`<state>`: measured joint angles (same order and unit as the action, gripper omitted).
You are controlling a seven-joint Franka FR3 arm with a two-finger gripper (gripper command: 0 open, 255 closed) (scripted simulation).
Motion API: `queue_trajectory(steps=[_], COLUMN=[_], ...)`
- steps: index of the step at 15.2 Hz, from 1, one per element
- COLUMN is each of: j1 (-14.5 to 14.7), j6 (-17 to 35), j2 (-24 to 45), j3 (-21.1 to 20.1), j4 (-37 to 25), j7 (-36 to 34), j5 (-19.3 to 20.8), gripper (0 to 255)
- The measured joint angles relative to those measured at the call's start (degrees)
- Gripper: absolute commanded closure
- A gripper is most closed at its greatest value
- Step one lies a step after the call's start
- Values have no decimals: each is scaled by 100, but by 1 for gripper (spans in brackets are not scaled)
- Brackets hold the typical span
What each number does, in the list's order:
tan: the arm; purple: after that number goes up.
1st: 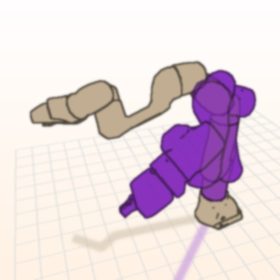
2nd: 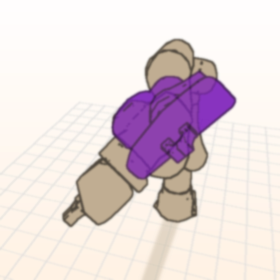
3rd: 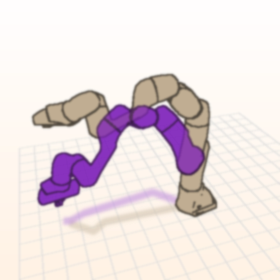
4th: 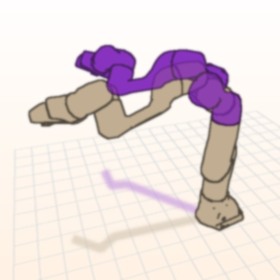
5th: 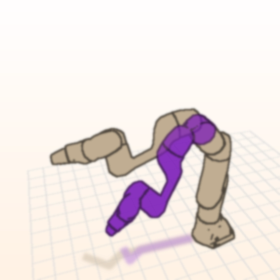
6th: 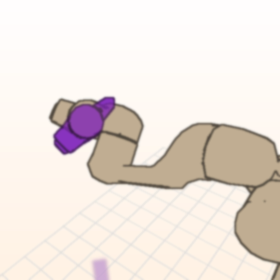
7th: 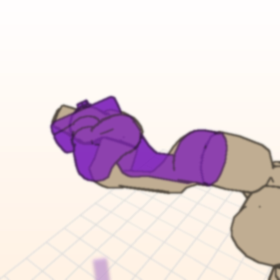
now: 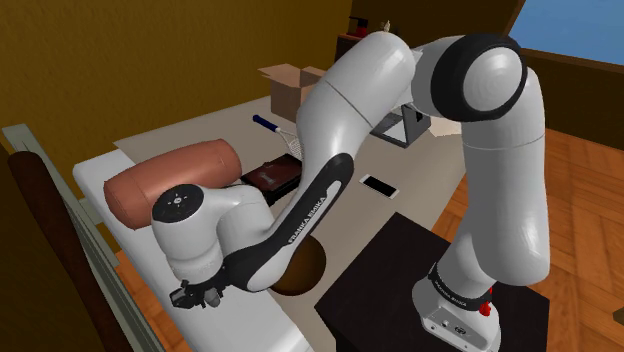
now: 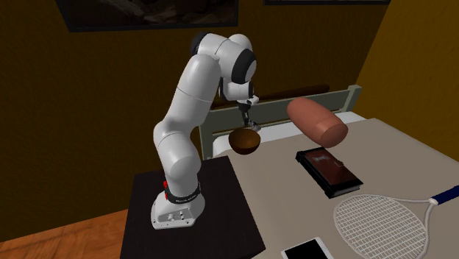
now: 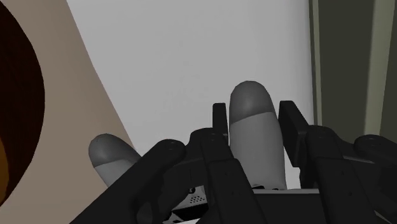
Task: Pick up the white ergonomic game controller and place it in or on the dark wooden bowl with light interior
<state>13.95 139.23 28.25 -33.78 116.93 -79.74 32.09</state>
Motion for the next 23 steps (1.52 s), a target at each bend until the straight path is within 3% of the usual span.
queue_trajectory(steps=[23], j1=[-554], j6=[-1215], j2=[-1232], j3=[-715], j4=[-279], j7=[915], j5=[-1243], gripper=[255])
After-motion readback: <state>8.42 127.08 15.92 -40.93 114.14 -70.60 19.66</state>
